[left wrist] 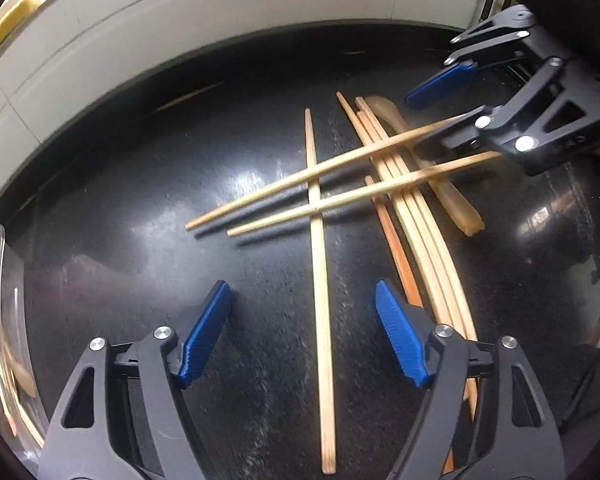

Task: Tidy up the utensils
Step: 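Grasp a chopstick with the right tool while the left tool grasps another chopstick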

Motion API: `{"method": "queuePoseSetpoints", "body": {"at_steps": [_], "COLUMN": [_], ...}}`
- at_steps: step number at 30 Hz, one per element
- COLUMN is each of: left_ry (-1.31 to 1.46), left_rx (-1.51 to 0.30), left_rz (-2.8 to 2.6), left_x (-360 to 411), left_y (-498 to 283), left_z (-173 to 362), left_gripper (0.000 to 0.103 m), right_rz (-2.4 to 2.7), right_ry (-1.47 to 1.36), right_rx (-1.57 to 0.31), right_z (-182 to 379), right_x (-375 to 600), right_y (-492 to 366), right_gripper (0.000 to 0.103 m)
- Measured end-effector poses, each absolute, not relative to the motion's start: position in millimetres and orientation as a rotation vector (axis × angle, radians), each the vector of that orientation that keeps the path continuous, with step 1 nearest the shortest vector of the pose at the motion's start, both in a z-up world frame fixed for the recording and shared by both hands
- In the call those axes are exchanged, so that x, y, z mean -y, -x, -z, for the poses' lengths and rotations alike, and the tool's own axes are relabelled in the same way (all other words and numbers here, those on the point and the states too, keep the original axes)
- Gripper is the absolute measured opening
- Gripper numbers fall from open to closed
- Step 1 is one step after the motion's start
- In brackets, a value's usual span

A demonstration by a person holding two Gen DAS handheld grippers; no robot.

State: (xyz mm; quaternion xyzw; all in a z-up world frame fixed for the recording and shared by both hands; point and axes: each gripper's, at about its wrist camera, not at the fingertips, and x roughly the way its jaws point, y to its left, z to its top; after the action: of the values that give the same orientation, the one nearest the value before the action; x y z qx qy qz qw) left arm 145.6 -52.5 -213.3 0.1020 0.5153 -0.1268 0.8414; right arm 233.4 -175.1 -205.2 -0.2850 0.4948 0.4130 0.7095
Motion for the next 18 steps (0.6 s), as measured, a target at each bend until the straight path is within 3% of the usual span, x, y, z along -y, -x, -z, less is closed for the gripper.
{"method": "queuePoseSetpoints", "body": {"at_steps": [3, 6, 16, 18], "left_ry": [-0.218, -0.218, -0.219, -0.217], "left_rx": [-1.07, -1.054, -1.027, -1.021], "left_rz": [0.275, 0.278, 0.288, 0.285], "left_x": [54.0, 57.3, 77.1, 77.0], "left_y": [-146.1, -146.3, -158.1, -158.6], "left_z": [214.0, 214.5, 215.7, 216.2], "left_gripper": [0.073, 0.073, 0.073, 0.073], "right_rz": [-0.941, -0.947, -1.009, -1.026], "right_ry": [0.666, 0.72, 0.86, 0.859], "right_rx": [-1.088, -1.064, -1.0, -1.01], "right_z": [209.9, 209.6, 209.0, 212.2], "right_x": [172.2, 170.9, 142.5, 140.2], "right_y": [-234.4, -231.3, -215.7, -217.4], "right_gripper": [0.042, 0.033, 0.032, 0.027]}}
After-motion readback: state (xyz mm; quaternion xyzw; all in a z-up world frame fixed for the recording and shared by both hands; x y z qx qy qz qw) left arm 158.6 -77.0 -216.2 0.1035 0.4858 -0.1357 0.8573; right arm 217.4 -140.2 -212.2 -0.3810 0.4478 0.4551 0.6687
